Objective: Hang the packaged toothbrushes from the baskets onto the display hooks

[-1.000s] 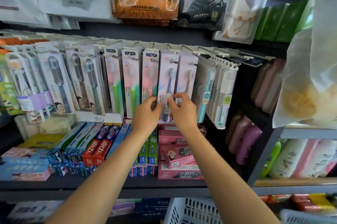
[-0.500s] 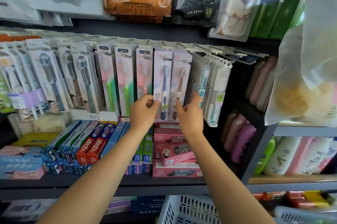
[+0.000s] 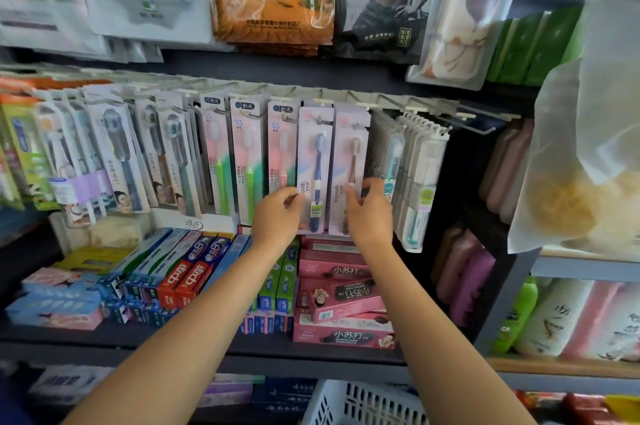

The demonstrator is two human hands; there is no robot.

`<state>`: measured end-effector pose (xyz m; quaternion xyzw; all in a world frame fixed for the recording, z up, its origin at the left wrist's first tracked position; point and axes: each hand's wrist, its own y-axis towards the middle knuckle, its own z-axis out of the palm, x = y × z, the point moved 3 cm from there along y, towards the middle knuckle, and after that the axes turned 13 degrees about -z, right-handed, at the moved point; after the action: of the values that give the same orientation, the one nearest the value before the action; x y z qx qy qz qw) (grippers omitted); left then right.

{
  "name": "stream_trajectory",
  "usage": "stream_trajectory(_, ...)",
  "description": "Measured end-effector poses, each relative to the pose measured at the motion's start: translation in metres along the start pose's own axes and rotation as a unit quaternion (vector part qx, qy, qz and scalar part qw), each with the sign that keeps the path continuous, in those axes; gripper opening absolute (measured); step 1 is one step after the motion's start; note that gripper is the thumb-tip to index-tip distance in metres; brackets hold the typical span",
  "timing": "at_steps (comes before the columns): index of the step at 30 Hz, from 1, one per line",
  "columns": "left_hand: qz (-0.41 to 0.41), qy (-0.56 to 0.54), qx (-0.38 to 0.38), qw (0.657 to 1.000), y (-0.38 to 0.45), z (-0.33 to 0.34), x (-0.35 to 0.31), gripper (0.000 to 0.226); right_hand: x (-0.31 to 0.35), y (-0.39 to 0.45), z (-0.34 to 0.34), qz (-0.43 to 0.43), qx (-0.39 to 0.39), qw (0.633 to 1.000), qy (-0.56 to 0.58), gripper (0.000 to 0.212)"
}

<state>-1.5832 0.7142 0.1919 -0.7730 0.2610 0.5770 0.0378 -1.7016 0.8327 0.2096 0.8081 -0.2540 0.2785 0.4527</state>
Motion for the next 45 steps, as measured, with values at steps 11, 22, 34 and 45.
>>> stream_trajectory(11, 0.019, 0.084, -0.177, 0.98, -0.043, -0.04, 0.024, 0.019, 0.022, -0.056, 0.011, -0.16, -0.04, 0.98, 0.108, 0.011)
stream_trajectory(22, -0.351, -0.209, 0.046, 0.912, -0.004, -0.052, 0.084, 0.029, 0.006, -0.111, 0.129, 0.356, 0.091, 0.752, 0.547, 0.024)
stream_trajectory(34, -0.359, -0.396, 0.196, 0.822, 0.036, -0.042, 0.118, 0.021, 0.022, -0.068, 0.165, 0.324, -0.046, 0.761, 0.56, 0.026)
stream_trajectory(45, -0.336, -0.384, 0.258, 0.82, 0.043, -0.058, 0.12, 0.015, 0.023, -0.073, 0.175, 0.291, -0.079, 0.786, 0.54, 0.046)
